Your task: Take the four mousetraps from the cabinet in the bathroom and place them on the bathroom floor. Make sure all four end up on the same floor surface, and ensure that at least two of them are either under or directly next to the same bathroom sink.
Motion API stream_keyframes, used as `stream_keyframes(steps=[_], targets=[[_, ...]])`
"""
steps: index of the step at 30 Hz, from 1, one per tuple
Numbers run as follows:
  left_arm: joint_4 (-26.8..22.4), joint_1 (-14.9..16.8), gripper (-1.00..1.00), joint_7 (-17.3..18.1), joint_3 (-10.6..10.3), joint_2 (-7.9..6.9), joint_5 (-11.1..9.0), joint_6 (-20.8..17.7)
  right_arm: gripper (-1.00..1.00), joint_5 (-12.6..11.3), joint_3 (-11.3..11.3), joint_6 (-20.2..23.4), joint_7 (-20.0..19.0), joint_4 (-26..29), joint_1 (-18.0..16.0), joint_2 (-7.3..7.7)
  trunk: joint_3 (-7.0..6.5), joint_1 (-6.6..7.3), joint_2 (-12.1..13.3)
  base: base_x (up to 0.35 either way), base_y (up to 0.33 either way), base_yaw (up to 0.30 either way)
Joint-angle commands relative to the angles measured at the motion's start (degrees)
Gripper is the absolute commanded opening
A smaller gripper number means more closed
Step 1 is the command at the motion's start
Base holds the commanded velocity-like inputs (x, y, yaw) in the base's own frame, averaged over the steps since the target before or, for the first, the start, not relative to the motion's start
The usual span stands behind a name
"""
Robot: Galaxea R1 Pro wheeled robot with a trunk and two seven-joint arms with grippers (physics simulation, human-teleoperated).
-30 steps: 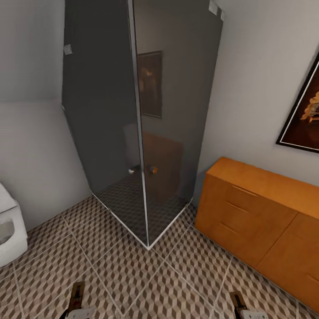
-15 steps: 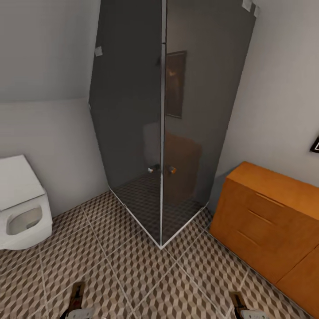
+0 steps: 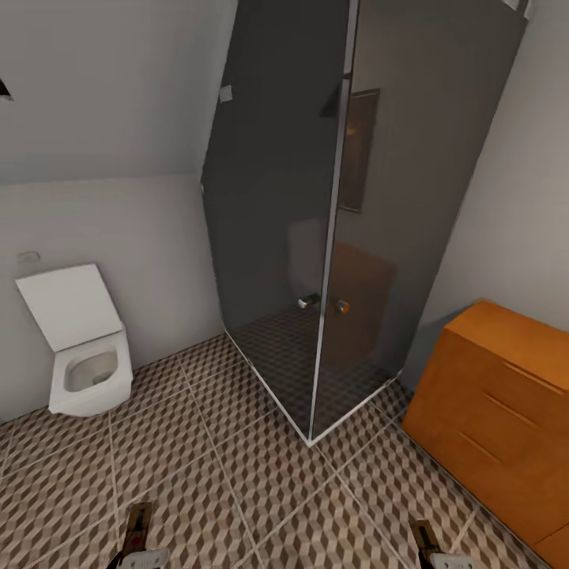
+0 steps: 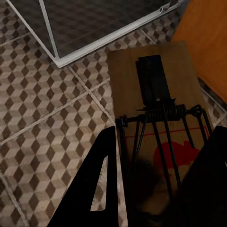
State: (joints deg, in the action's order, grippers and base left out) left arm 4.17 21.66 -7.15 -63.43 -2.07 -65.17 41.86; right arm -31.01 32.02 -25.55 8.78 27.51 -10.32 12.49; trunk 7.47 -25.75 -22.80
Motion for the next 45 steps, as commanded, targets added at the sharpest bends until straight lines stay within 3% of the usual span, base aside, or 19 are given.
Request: stream_keyframes(steps=[1,45], targets=[[0.1,0.0,-1.0,-0.6,-0.4,0.04,0.3,0.1,-1.0,-0.4,0.5,-0.2,0.3,-0.2,-0.1,0.07,0.12,-0.03,-0.1,0.0,0.0,0.279],[0.0,0.0,-1.0,-0.6,-0.4,0.05,0.3,0.1,-1.0,-0.4,0.6,-0.2,0.3,-1.2,-0.1,-0.01,0.12,-0.03,-0.1,0.0,0.0,0.282]])
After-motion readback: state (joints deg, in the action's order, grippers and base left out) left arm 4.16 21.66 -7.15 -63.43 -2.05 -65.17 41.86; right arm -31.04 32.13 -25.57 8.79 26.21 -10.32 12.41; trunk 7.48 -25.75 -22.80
